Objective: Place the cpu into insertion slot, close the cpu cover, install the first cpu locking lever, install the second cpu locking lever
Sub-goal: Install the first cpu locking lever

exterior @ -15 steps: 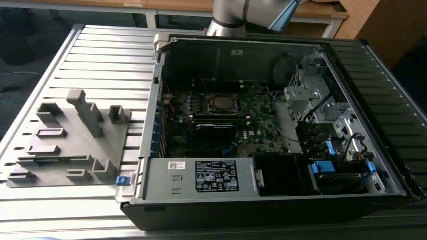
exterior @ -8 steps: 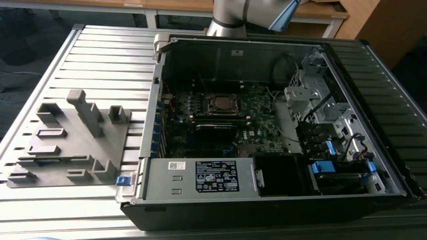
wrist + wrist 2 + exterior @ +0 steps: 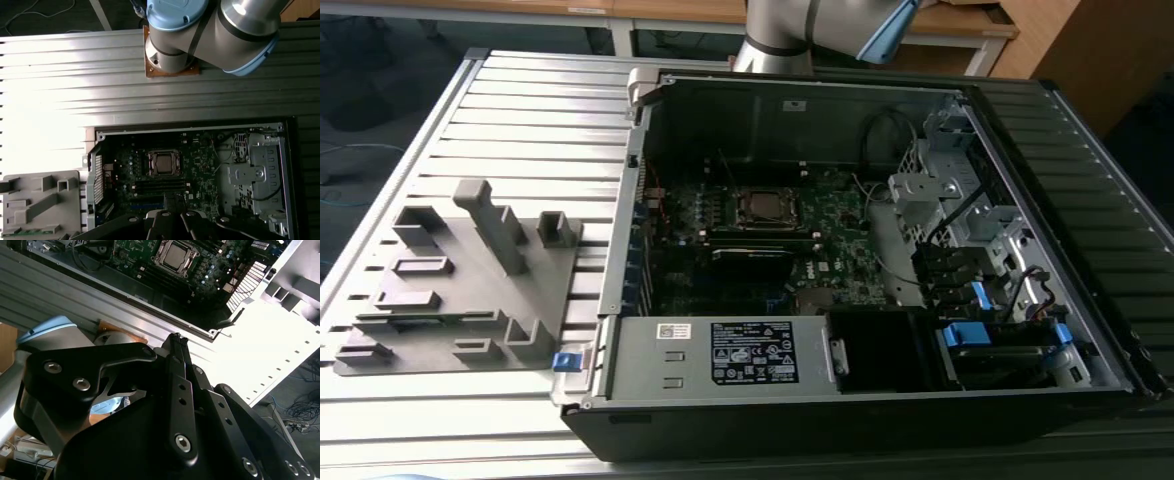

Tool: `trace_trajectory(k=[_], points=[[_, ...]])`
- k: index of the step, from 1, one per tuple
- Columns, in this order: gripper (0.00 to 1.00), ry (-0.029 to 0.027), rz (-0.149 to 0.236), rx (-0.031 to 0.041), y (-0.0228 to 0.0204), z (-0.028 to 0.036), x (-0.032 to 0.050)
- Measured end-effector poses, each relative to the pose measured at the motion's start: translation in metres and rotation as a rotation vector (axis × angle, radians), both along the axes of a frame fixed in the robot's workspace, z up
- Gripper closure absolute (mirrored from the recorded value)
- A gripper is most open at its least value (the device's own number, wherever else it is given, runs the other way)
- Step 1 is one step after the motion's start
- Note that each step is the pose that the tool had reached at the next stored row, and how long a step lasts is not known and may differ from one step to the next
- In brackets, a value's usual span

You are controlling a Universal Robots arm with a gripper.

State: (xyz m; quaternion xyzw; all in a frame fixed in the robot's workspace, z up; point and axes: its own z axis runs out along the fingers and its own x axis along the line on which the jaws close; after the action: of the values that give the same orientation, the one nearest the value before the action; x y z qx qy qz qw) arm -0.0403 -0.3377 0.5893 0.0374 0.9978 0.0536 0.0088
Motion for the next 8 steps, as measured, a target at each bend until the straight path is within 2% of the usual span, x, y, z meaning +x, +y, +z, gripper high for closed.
trace_trajectory(k=[8], points=[[0.89,-0.0001,0.000,0.0001,0.0004,-0.0001,-0.0001]])
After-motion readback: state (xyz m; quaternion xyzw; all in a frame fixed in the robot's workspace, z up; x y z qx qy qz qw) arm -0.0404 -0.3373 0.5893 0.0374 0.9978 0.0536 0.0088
